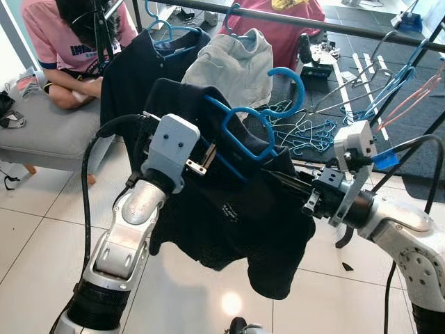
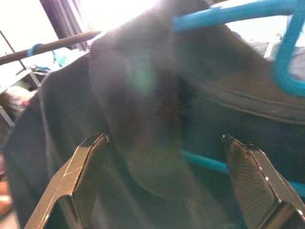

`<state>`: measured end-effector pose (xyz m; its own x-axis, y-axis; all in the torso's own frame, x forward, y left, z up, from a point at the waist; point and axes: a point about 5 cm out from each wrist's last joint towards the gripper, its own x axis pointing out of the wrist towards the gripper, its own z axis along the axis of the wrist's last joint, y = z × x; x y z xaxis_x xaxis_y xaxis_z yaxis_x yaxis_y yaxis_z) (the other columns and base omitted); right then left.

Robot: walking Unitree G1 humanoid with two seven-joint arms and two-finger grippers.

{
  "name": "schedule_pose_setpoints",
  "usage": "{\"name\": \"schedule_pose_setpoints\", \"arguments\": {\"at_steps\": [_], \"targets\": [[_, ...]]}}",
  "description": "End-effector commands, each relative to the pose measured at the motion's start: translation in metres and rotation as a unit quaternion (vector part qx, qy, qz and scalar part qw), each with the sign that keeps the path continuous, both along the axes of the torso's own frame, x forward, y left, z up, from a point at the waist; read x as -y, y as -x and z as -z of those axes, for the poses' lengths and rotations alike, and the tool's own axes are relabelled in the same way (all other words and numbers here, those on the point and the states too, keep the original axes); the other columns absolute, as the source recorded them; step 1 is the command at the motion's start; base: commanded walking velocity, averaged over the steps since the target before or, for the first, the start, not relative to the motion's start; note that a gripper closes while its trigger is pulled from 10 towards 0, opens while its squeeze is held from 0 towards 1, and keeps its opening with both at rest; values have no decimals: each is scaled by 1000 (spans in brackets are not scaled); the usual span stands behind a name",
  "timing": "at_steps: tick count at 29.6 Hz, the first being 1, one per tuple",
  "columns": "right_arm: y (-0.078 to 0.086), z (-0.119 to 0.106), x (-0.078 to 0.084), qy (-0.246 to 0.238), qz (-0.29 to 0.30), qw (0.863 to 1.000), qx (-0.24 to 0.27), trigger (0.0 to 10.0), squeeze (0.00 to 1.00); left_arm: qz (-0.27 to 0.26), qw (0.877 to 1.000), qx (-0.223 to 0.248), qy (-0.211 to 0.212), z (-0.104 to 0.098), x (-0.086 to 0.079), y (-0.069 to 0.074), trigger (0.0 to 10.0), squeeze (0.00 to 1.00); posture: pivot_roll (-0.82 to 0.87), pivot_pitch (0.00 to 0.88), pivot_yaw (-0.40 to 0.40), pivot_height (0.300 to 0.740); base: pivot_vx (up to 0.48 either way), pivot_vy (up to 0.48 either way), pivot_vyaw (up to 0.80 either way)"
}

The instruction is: Hang hanger

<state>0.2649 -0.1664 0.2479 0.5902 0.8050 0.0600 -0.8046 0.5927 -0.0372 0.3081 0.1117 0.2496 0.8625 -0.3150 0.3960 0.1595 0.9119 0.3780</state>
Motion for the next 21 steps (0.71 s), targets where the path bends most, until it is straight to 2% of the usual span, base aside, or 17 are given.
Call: {"name": "schedule_pose_setpoints", "arguments": {"at_steps": [1,14,15,16,17,18,19,21], "targets": [[6,-7,-6,-7,-20,1000,19,0,0,-16,1000,-9,-12,5,-5,-3,10000,0,-73,199,-36,740,0,0,0],[6,-6,-8,-3,-22,1000,17,0,0,-43,999,5,9,1,-12,-4,10000,0,-75,201,-37,740,0,0,0],[7,-6,-9,-3,-24,1000,17,0,0,-50,999,7,15,0,-13,-5,9098,0,-75,201,-37,740,0,0,0],[7,-6,-9,-4,-24,1000,17,0,0,-55,998,9,18,-1,-14,-5,9098,0,-75,201,-37,740,0,0,0],[8,-7,-10,-5,-27,999,17,0,0,-68,997,9,24,-1,-17,-7,1020,0,-75,201,-37,740,0,0,0],[8,-7,-10,-5,-29,999,17,0,0,-77,997,8,27,-1,-18,-8,1020,0,-75,201,-37,740,0,0,0],[9,-7,-11,-5,-31,999,17,0,0,-84,996,7,32,-1,-20,-10,0,0,-81,202,-40,740,0,0,0],[9,-7,-11,-5,-32,999,18,0,0,-88,995,6,35,-1,-21,-10,0,0,-81,202,-40,740,0,0,0]]}}
